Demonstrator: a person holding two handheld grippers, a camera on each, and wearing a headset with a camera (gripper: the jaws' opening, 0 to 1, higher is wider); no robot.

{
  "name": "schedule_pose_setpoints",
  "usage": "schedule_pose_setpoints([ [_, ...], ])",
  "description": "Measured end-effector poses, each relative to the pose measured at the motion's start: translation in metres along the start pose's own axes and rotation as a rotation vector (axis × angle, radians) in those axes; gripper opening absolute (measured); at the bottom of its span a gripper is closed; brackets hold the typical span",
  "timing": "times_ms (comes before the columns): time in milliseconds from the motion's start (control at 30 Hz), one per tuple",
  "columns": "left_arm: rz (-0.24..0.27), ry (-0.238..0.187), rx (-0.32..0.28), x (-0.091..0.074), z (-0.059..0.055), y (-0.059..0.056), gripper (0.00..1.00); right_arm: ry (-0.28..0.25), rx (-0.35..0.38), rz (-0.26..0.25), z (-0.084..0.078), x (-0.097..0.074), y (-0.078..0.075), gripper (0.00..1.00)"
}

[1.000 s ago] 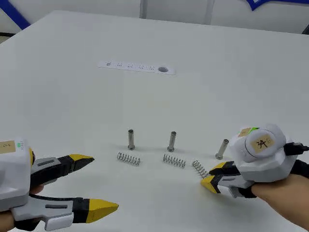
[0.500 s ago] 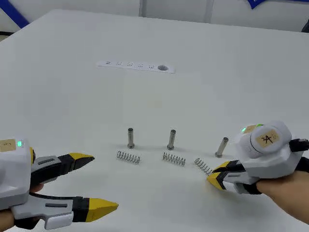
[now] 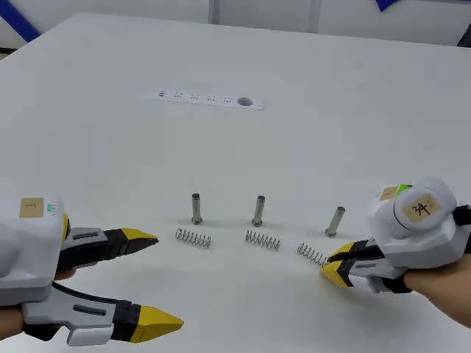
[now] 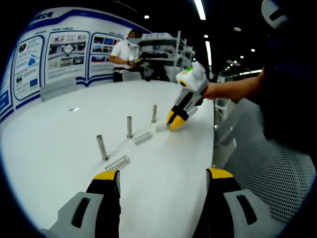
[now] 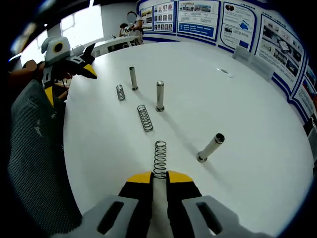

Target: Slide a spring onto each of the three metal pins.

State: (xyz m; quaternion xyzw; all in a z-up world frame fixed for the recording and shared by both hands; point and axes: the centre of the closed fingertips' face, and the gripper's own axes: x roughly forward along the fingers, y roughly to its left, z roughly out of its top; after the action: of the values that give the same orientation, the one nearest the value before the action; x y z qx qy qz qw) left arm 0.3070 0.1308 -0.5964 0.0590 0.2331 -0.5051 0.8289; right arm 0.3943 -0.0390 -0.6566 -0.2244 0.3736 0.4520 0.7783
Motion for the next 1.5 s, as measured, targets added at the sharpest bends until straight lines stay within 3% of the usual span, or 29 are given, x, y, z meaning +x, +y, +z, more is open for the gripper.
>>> schedule_pose_setpoints([
  [333,-0.146,0.041,0.097,0.033,0.018,-0.015,0.64,-0.016,-0.026,0.03,0.006,-0.011,0.005,0.11],
  [533,-0.192,0.069,0.137,0.052,0.019,-0.014,0.59,-0.032,-0.056,0.044,0.015,-0.018,0.009,0.11],
  [800,-0.197,0.063,0.124,0.068,0.023,-0.007,0.55,-0.046,-0.116,0.098,0.027,-0.018,0.028,0.11],
  [1167,-0.188,0.056,0.143,0.083,0.03,0.001,0.4,-0.07,-0.223,0.168,0.049,-0.019,0.053,0.11],
  [1500,-0.212,0.055,0.188,0.091,0.032,-0.005,0.34,-0.065,-0.3,0.223,0.056,-0.017,0.071,0.11],
])
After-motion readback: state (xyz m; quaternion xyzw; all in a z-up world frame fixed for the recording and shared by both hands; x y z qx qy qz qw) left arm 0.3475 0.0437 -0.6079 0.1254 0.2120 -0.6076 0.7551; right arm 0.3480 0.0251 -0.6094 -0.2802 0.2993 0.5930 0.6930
